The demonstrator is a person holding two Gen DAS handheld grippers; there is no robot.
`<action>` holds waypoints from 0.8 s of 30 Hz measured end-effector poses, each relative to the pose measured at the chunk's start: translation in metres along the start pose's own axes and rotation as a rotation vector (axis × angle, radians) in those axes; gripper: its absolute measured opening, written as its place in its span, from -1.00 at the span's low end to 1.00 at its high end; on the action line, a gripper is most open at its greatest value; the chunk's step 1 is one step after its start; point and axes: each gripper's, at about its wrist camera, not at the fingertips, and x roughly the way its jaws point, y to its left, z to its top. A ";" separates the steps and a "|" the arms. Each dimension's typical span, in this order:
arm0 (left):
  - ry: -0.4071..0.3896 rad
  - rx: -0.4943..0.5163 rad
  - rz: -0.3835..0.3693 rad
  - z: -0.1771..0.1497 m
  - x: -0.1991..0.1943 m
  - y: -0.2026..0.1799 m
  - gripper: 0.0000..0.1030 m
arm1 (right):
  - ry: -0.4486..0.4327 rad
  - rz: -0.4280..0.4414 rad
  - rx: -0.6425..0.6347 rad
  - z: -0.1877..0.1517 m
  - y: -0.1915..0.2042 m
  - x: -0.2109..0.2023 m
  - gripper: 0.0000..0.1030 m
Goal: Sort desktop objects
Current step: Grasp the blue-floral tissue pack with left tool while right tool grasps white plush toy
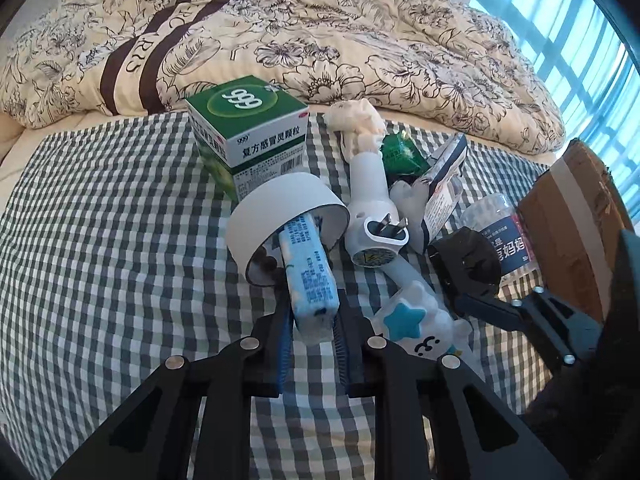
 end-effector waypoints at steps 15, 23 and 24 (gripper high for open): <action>-0.057 0.029 -0.018 0.002 -0.026 0.000 -0.65 | 0.041 -0.015 0.016 -0.001 -0.005 0.023 0.00; -0.104 0.044 -0.015 0.002 -0.047 -0.004 -0.65 | 0.000 -0.021 0.035 -0.001 -0.002 0.003 -0.01; -0.112 0.046 -0.013 0.001 -0.051 -0.004 -0.65 | -0.008 -0.024 0.038 -0.001 -0.003 -0.001 -0.01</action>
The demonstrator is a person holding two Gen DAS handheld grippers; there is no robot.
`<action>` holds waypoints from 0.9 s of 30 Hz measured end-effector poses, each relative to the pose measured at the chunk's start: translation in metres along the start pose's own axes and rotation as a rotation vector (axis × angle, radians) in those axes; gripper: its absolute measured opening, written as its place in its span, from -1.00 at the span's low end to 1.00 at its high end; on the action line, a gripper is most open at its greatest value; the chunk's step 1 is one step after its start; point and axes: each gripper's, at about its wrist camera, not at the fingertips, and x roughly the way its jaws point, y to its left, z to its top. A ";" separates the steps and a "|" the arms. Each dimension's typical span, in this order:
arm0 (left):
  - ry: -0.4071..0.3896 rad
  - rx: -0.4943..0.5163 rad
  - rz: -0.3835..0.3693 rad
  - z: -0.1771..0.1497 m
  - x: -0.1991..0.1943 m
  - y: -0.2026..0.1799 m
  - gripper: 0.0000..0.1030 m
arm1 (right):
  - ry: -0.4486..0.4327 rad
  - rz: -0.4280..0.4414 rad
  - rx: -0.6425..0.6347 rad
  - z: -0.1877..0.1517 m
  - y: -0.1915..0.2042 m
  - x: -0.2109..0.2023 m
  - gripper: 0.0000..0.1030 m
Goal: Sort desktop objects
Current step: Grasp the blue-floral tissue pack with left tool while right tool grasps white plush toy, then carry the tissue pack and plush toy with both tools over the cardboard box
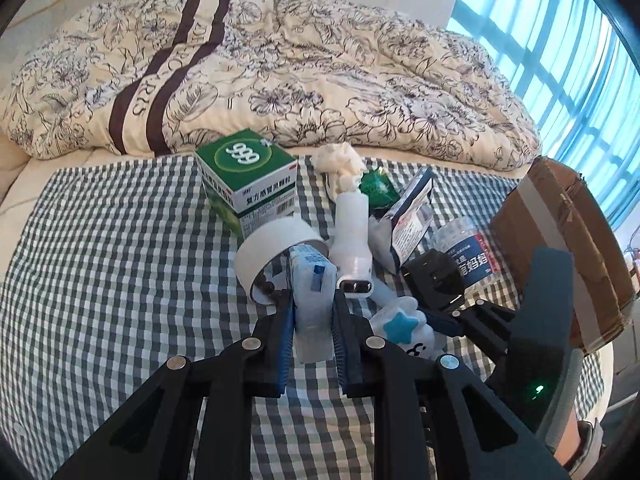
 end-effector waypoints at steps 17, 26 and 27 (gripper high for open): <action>-0.125 0.042 0.048 0.005 -0.052 -0.021 -0.65 | -0.239 -0.056 0.086 0.019 -0.012 -0.094 -0.01; -0.216 0.077 0.084 0.004 -0.082 -0.034 -0.65 | -0.342 -0.074 0.123 0.027 -0.014 -0.144 -0.01; -0.226 0.079 0.083 0.005 -0.085 -0.036 -0.65 | -0.358 -0.074 0.132 0.028 -0.014 -0.150 -0.01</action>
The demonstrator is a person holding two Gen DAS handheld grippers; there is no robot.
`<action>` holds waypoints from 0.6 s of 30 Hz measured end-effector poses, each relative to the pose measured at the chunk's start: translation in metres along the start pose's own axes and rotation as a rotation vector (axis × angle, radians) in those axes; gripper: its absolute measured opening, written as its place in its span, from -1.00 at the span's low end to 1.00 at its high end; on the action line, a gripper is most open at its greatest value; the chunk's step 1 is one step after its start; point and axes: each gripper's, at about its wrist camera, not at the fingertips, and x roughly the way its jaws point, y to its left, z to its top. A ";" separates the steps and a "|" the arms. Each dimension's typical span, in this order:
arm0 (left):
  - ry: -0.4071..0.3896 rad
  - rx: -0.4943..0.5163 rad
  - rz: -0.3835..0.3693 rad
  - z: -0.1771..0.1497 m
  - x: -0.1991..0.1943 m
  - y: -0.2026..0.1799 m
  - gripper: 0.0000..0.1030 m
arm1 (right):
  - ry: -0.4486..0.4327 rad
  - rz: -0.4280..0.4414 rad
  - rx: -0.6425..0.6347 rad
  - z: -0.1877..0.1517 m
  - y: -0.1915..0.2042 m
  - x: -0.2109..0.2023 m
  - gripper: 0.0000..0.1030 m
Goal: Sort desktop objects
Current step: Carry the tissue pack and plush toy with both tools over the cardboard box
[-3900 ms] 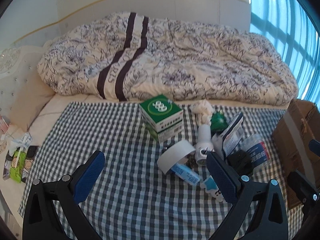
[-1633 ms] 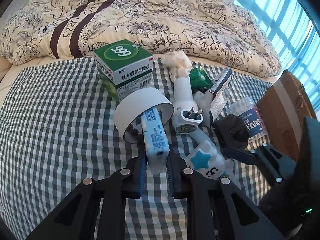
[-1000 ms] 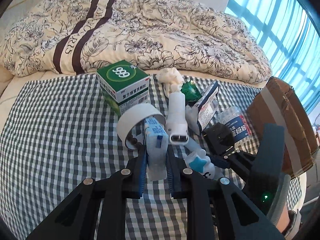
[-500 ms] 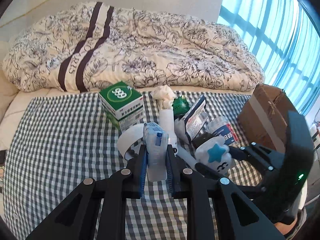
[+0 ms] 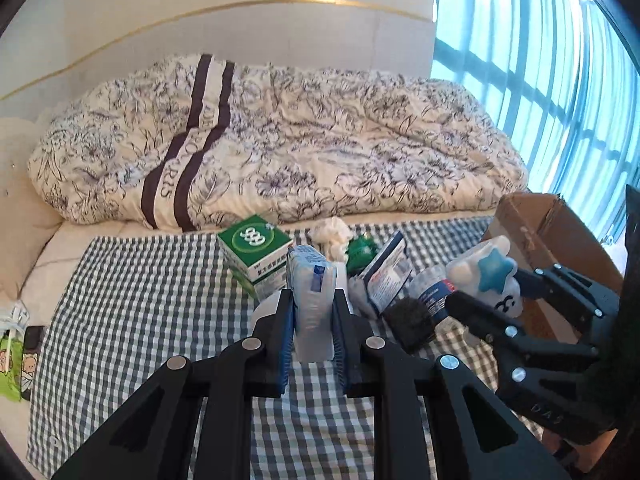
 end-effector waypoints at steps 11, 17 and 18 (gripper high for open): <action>-0.113 0.020 0.028 0.019 -0.035 -0.023 -0.65 | -0.135 -0.047 0.018 0.019 -0.017 -0.053 -0.01; -0.136 0.047 0.023 0.024 -0.045 -0.038 -0.65 | -0.194 -0.057 0.043 0.027 -0.028 -0.078 -0.01; -0.139 0.054 0.020 0.024 -0.046 -0.041 -0.65 | -0.205 -0.061 0.049 0.027 -0.031 -0.082 -0.01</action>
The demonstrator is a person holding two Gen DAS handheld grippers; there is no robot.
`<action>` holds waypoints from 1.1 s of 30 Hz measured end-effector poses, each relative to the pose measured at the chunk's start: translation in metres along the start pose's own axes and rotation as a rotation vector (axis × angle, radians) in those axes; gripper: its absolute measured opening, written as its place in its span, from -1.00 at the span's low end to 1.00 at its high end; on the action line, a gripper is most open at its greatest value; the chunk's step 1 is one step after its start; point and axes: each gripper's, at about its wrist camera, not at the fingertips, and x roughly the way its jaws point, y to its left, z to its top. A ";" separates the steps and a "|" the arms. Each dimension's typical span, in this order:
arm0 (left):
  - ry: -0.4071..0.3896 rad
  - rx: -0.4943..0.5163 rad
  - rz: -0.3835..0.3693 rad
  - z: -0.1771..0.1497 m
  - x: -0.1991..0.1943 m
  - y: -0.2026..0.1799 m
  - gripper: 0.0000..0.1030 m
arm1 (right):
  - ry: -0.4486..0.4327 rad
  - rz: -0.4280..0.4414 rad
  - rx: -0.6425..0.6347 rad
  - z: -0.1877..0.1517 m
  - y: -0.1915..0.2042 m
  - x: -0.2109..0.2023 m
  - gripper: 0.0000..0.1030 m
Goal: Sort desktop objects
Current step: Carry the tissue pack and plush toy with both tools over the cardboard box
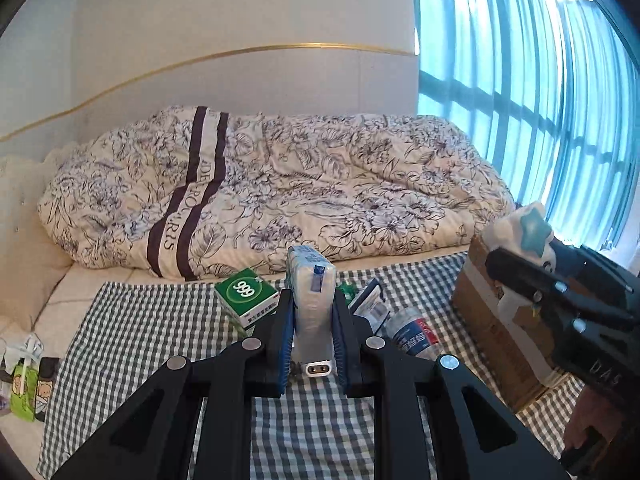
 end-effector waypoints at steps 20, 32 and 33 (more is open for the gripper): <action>-0.064 0.051 -0.075 0.023 -0.017 -0.058 -0.65 | -0.113 -0.150 0.076 0.016 -0.053 -0.068 -0.01; -0.076 0.082 -0.159 0.031 -0.021 -0.101 -0.65 | -0.160 -0.253 0.173 0.008 -0.098 -0.120 -0.01; -0.075 0.083 -0.168 0.031 -0.021 -0.105 -0.65 | -0.162 -0.260 0.178 0.008 -0.100 -0.123 -0.01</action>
